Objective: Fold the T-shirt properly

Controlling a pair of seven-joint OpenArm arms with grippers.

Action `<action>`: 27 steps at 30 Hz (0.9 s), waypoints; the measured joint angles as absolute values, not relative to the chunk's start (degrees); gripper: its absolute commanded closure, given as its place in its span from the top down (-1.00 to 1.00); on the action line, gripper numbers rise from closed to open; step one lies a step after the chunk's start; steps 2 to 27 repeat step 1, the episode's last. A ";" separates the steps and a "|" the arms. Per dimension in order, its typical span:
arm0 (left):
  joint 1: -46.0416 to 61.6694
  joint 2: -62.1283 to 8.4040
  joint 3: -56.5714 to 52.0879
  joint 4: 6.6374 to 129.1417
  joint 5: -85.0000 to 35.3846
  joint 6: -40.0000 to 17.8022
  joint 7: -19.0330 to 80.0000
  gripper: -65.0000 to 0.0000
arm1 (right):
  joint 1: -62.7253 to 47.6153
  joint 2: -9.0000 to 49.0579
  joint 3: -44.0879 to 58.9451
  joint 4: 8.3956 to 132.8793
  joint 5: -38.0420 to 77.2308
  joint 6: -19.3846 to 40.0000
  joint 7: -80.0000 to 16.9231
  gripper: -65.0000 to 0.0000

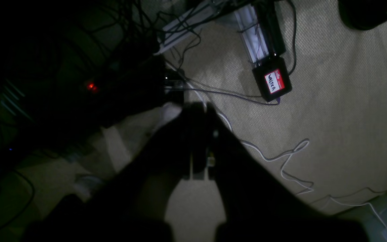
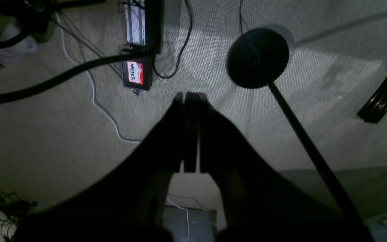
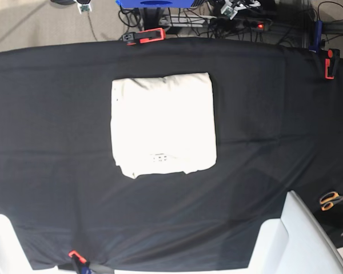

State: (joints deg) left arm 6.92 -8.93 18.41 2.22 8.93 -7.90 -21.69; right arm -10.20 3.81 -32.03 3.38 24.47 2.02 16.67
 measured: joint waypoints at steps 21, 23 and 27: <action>6.66 -8.93 18.41 2.15 8.93 -7.90 -21.63 -1.00 | -10.02 3.90 -32.03 3.38 24.45 2.02 16.69 -1.00; 6.66 -8.93 18.41 2.15 8.93 -7.90 -21.63 -1.00 | -10.02 3.90 -32.03 3.38 24.45 2.02 16.69 -1.00; 6.66 -8.93 18.41 2.15 8.93 -7.90 -21.63 -1.00 | -10.02 3.90 -32.03 3.38 24.45 2.02 16.69 -1.00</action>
